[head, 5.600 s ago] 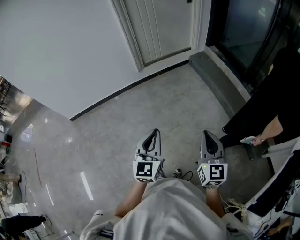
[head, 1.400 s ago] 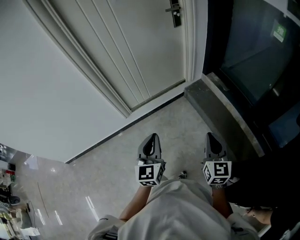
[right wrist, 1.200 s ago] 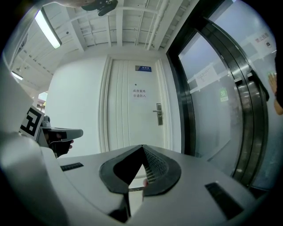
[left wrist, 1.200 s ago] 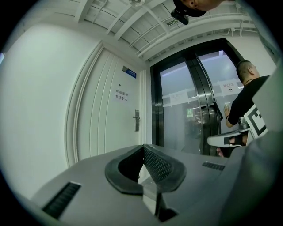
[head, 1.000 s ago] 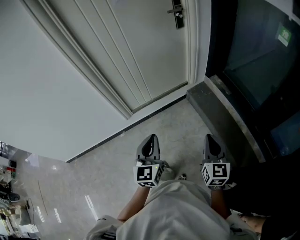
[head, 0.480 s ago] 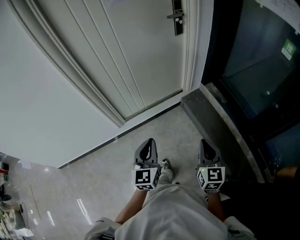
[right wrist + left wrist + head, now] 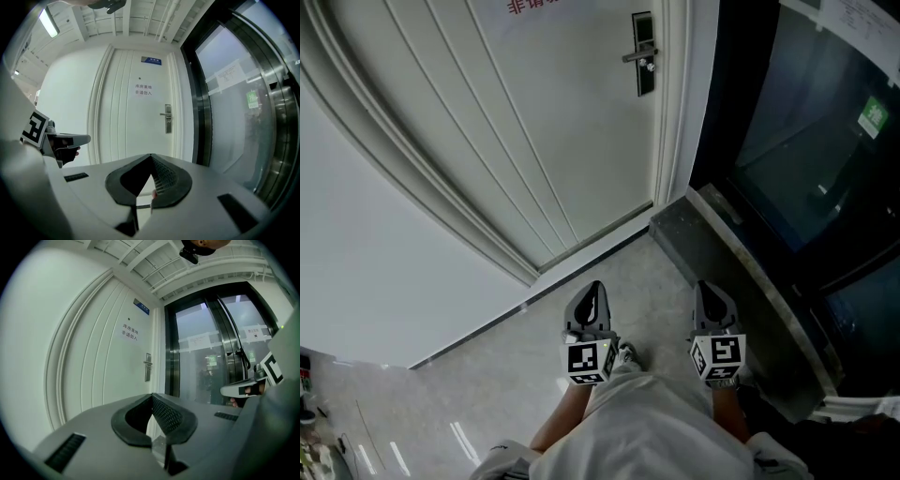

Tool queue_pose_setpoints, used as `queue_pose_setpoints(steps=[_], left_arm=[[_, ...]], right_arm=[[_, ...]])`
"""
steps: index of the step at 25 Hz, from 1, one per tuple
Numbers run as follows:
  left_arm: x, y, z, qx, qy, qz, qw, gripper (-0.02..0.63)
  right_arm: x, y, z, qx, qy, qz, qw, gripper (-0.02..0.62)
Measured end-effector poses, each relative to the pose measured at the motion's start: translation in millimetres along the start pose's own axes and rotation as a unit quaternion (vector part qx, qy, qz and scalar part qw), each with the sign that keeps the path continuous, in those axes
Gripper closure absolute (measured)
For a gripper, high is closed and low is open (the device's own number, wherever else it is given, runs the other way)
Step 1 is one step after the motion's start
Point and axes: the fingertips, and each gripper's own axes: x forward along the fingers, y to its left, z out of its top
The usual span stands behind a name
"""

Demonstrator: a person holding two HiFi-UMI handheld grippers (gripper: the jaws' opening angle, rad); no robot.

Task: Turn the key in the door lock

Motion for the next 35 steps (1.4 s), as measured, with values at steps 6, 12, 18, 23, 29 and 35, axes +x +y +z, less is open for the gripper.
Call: queue_pose_setpoints(steps=[6, 12, 18, 23, 29, 35], left_arm=[[41, 22, 8, 0.003, -0.009, -0.022, 0.9997, 0.600], [60, 33, 8, 0.007, -0.005, -0.030, 0.9995, 0.600], [72, 41, 3, 0.014, 0.006, -0.024, 0.9996, 0.600], [92, 45, 0, 0.013, 0.012, -0.014, 0.9997, 0.600], [119, 27, -2, 0.017, 0.017, -0.017, 0.9996, 0.600], [161, 24, 2, 0.020, 0.016, 0.010, 0.9996, 0.600]], right_arm=[[38, 6, 15, -0.001, -0.012, -0.014, 1.000, 0.601], [60, 6, 15, 0.005, -0.009, -0.023, 1.000, 0.601], [79, 7, 13, 0.010, -0.005, -0.015, 1.000, 0.601], [99, -2, 10, 0.012, 0.000, -0.005, 1.000, 0.601], [119, -40, 13, 0.017, 0.001, -0.014, 1.000, 0.601], [149, -77, 17, 0.018, 0.003, -0.002, 1.000, 0.601]])
